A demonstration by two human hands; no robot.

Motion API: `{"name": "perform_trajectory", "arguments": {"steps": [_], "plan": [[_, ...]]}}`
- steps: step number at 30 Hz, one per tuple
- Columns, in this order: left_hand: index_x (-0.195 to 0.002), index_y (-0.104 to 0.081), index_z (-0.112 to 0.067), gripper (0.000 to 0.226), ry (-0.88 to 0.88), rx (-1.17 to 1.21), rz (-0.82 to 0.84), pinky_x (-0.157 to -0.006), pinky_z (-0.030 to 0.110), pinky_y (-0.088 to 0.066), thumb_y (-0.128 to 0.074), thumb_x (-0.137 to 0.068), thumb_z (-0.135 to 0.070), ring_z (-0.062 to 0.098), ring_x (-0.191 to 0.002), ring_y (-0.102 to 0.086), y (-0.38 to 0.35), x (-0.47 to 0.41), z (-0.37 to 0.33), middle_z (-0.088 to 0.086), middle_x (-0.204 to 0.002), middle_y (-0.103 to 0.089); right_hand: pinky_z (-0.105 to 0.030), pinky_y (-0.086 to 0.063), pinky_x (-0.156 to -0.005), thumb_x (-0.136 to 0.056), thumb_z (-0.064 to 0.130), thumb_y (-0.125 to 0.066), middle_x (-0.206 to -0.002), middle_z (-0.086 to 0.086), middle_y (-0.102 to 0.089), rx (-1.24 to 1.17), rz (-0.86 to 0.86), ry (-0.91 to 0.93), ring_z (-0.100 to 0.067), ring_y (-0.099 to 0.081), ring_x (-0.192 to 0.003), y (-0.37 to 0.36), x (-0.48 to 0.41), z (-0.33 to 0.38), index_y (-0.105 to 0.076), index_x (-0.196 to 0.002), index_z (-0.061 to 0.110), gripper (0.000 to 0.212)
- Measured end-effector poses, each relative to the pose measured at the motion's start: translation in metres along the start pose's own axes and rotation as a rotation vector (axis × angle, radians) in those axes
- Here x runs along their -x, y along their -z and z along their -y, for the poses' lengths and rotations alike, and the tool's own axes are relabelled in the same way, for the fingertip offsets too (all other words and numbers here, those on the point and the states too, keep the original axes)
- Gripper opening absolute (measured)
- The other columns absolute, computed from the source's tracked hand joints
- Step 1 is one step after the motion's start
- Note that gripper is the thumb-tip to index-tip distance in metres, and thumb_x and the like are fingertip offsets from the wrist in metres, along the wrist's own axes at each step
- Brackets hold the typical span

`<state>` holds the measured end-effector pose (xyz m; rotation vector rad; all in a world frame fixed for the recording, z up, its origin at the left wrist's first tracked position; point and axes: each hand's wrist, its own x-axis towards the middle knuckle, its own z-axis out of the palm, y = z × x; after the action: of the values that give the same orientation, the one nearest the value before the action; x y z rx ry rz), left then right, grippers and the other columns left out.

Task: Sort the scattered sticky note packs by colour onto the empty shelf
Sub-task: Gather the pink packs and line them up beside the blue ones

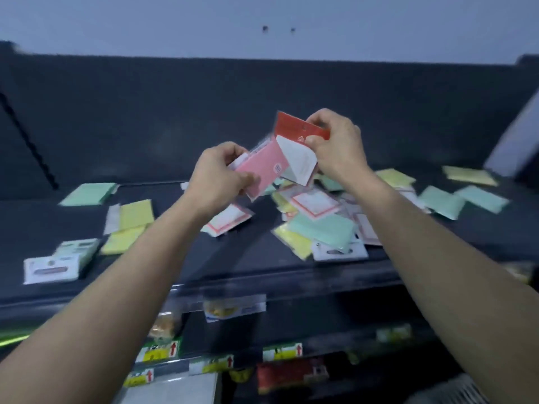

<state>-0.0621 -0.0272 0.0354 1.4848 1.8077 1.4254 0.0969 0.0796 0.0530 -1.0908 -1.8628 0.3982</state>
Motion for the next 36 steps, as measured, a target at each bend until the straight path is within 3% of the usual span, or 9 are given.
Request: {"name": "perform_trajectory", "arguments": {"steps": [4, 9, 13, 16, 21, 24, 29, 33, 36], "plan": [[-0.092, -0.063, -0.006, 0.017, -0.124, 0.085, 0.239, -0.052, 0.02, -0.048, -0.07, -0.077, 0.0, 0.006, -0.05, -0.056, -0.059, 0.016, -0.034, 0.009, -0.078, -0.067, -0.023, -0.046, -0.075, -0.082, -0.002, -0.052, -0.09, 0.01, -0.062, 0.163, -0.164, -0.167, -0.012, -0.058, -0.085, 0.086, 0.047, -0.027, -0.063, -0.095, 0.025, 0.032], [-0.081, -0.064, -0.017, 0.018, -0.292, 0.193, 0.568, -0.051, 0.019, -0.046, -0.068, -0.077, 0.0, 0.001, -0.048, -0.053, -0.137, 0.073, -0.083, 0.001, -0.069, -0.063, -0.025, -0.044, -0.076, -0.086, 0.001, -0.055, -0.097, 0.002, -0.058, 0.353, -0.393, -0.442, -0.015, -0.055, -0.089, 0.197, 0.146, -0.05, -0.058, -0.097, 0.016, 0.018], [-0.089, -0.065, -0.014, 0.018, -0.413, 0.249, 0.808, -0.052, 0.019, -0.047, -0.068, -0.077, -0.001, 0.005, -0.052, -0.055, -0.204, 0.134, -0.13, 0.001, -0.068, -0.062, -0.02, -0.04, -0.07, -0.083, 0.001, -0.06, -0.091, -0.001, -0.059, 0.471, -0.567, -0.605, -0.015, -0.053, -0.083, 0.286, 0.236, -0.052, -0.061, -0.097, 0.01, 0.017], [-0.093, -0.064, -0.012, 0.02, -0.482, 0.295, 0.967, -0.046, 0.011, -0.042, -0.068, -0.078, 0.001, -0.003, -0.044, -0.051, -0.25, 0.19, -0.169, -0.005, -0.063, -0.058, -0.018, -0.038, -0.066, -0.084, 0.003, -0.063, -0.09, 0.0, -0.059, 0.557, -0.681, -0.698, -0.014, -0.053, -0.082, 0.35, 0.304, -0.045, -0.062, -0.098, 0.009, 0.016], [-0.08, -0.062, -0.022, 0.023, -0.543, 0.34, 1.192, -0.068, 0.026, -0.05, -0.069, -0.078, 0.0, 0.011, -0.062, -0.057, -0.319, 0.282, -0.221, -0.002, -0.072, -0.063, -0.022, -0.044, -0.073, -0.084, 0.005, -0.063, -0.087, 0.001, -0.06, 0.665, -0.868, -0.84, -0.017, -0.056, -0.083, 0.438, 0.408, -0.046, -0.063, -0.095, 0.013, 0.014], [-0.085, -0.061, -0.02, 0.021, -0.576, 0.335, 1.255, -0.06, 0.017, -0.048, -0.067, -0.08, 0.0, 0.006, -0.06, -0.055, -0.355, 0.336, -0.249, -0.006, -0.072, -0.061, -0.027, -0.046, -0.075, -0.087, -0.003, -0.051, -0.092, -0.003, -0.061, 0.667, -0.92, -0.911, -0.018, -0.056, -0.086, 0.485, 0.463, -0.06, -0.063, -0.1, 0.007, 0.021], [-0.088, -0.062, -0.019, 0.019, -0.566, 0.312, 1.254, -0.067, 0.028, -0.051, -0.067, -0.08, -0.002, 0.015, -0.07, -0.059, -0.408, 0.406, -0.285, -0.004, -0.078, -0.063, -0.036, -0.05, -0.088, -0.091, -0.005, -0.046, -0.105, -0.009, -0.065, 0.644, -0.865, -0.986, -0.023, -0.06, -0.097, 0.553, 0.519, -0.106, -0.062, -0.106, 0.005, 0.025], [-0.092, -0.065, -0.015, 0.019, -0.553, 0.253, 1.203, -0.065, 0.025, -0.05, -0.064, -0.079, 0.0, 0.009, -0.07, -0.057, -0.438, 0.434, -0.296, -0.003, -0.081, -0.063, -0.031, -0.05, -0.077, -0.091, -0.005, -0.047, -0.097, -0.007, -0.062, 0.541, -0.764, -1.015, -0.02, -0.058, -0.089, 0.585, 0.536, -0.151, -0.062, -0.103, 0.006, 0.022], [-0.092, -0.065, -0.014, 0.021, -0.515, 0.185, 1.178, -0.06, 0.019, -0.047, -0.061, -0.079, 0.002, 0.007, -0.067, -0.055, -0.454, 0.443, -0.299, -0.006, -0.077, -0.062, -0.04, -0.053, -0.083, -0.087, -0.007, -0.05, -0.099, -0.014, -0.067, 0.513, -0.705, -1.022, -0.028, -0.063, -0.092, 0.598, 0.541, -0.187, -0.062, -0.1, 0.0, 0.019]]}}
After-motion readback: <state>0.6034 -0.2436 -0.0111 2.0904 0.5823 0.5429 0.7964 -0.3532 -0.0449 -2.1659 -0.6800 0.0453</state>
